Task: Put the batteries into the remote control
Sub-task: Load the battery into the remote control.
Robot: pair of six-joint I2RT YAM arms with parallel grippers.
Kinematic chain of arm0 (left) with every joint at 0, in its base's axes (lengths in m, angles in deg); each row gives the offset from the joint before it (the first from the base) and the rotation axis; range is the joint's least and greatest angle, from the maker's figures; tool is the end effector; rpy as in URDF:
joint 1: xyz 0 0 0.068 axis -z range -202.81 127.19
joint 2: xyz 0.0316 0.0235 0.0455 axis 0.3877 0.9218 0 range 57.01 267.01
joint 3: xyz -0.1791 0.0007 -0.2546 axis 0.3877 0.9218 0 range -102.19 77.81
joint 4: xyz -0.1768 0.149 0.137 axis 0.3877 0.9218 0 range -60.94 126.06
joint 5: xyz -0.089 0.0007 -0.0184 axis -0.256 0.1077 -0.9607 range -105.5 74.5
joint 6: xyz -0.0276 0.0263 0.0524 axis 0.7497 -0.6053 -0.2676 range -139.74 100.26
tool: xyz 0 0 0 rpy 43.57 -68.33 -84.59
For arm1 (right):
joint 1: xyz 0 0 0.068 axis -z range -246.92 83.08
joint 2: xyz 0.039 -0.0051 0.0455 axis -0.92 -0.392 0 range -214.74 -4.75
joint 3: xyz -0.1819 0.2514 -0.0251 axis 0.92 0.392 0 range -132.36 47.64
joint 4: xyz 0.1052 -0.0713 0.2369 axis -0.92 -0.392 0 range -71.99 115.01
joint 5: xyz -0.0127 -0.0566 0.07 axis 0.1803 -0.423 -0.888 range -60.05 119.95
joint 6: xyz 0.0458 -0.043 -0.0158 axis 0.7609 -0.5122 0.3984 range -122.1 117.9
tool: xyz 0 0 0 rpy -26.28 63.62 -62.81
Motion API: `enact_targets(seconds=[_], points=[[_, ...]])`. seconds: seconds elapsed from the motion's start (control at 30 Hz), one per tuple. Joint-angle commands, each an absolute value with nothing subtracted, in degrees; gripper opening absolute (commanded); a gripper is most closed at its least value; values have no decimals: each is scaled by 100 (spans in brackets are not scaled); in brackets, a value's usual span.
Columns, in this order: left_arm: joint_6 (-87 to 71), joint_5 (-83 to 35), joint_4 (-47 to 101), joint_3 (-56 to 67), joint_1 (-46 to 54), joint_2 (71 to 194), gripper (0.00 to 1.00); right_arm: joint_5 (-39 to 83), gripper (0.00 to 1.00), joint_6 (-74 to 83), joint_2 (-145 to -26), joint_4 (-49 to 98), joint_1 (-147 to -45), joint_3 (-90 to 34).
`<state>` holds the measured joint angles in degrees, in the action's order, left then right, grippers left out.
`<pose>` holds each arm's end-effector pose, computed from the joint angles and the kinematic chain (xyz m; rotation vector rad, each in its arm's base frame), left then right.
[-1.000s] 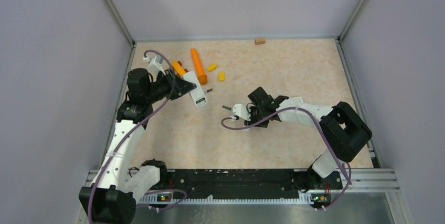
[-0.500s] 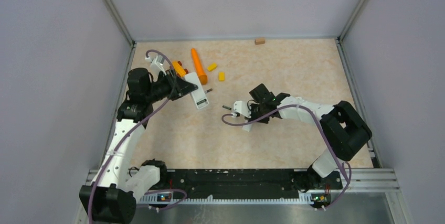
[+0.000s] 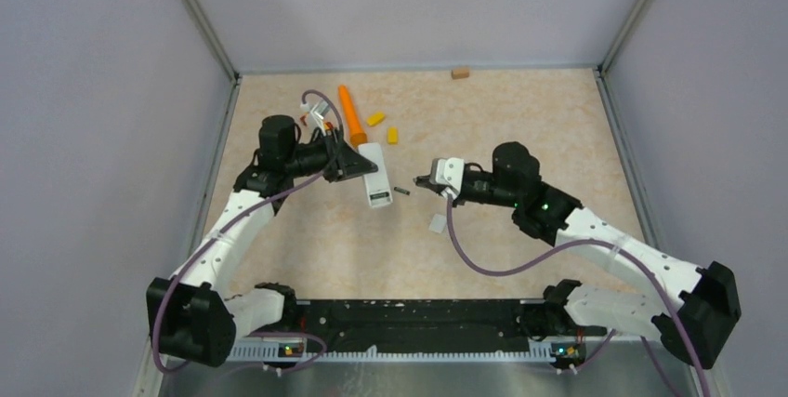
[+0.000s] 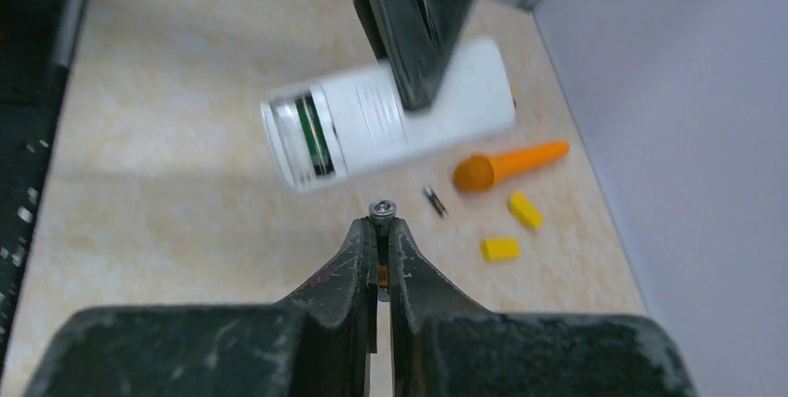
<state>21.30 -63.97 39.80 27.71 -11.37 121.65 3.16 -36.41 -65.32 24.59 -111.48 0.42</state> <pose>0.2347 -0.0861 0.3366 0.0418 2.1423 -1.4091 0.1595 0.1892 0.3496 -1.3935 1.1688 0.5494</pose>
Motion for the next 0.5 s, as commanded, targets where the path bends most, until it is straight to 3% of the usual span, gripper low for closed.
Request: enact_targets(seconds=[0.0, 0.47], points=[[1943, -6924, 3345, 2583, -646, 12333, 0, -330, 0, -3238, -6419, 3525, -11827, 79], [2375, -7285, 3194, 2489, -435, 12566, 0, -459, 0, -3506, -6789, 3365, -12440, -122]])
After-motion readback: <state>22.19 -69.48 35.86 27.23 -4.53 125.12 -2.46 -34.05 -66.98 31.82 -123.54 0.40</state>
